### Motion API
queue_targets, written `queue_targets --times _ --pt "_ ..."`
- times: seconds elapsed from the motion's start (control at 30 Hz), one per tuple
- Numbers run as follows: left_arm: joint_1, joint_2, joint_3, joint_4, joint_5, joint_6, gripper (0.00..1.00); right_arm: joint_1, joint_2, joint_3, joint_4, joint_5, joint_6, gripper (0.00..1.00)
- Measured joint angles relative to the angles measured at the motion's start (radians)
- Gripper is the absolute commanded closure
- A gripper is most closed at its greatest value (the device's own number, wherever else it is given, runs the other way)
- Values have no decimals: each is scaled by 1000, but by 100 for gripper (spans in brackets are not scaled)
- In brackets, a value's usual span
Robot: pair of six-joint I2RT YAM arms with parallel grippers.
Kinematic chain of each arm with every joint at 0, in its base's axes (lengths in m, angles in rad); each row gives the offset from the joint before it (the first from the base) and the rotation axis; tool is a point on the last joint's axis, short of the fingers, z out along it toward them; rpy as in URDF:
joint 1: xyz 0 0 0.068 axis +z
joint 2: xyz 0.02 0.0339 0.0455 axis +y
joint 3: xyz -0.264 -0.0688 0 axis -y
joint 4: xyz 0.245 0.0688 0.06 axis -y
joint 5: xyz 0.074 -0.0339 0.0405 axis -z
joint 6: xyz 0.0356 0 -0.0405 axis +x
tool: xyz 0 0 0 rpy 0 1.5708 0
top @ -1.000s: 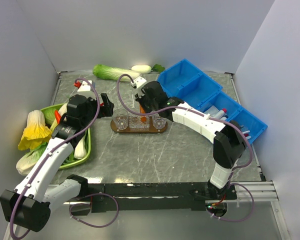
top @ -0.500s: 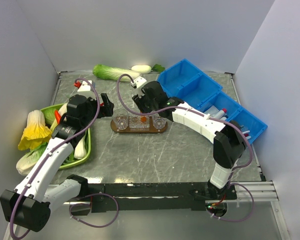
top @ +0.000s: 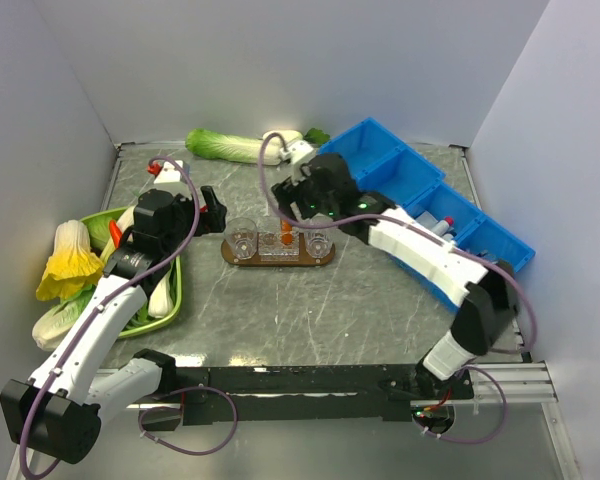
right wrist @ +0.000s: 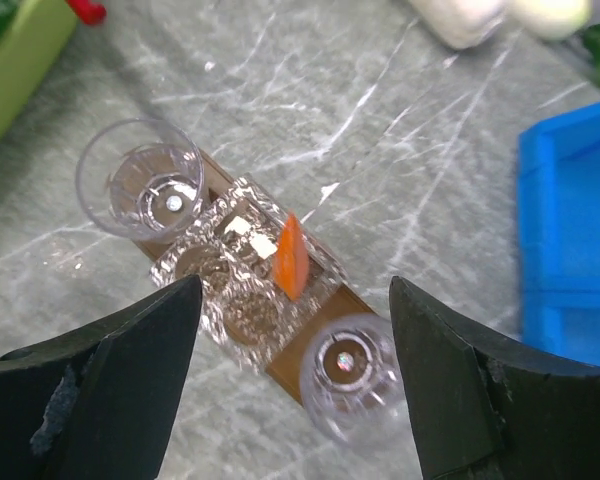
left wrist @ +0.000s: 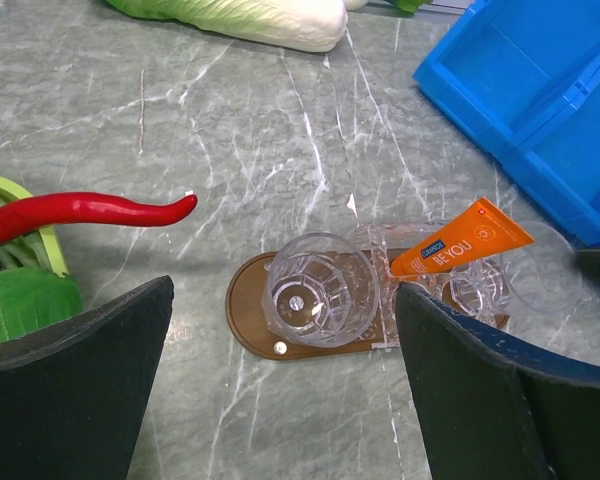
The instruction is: Prepare toiletry sets of a toothbrush and toothpaste on the tray
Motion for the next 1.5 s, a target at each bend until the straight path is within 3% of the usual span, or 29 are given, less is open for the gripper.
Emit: queue_targets --times 0.3,0.43,0.57,0.77,1.0,1.27,1.5 --pt "0 -39 -15 17 -32 0 3 -153 -366 -147 -90 -15 45 14" --pt "0 -45 -18 24 -40 0 3 -365 -516 -182 -195 -55 106 13" --pt "0 -45 -19 24 -39 0 3 -558 -545 -212 -248 -60 183 18" --pt "0 -49 -29 31 -24 -1 3 -744 -401 -270 -256 -91 312 26" --pt "0 -68 -29 31 -21 -1 3 -795 -205 -275 -245 21 377 45" --pt "0 -93 -29 31 -17 -1 3 -795 102 -142 -268 128 397 47" --pt "0 -93 -29 31 -16 -1 3 -795 177 -127 -314 228 432 47"
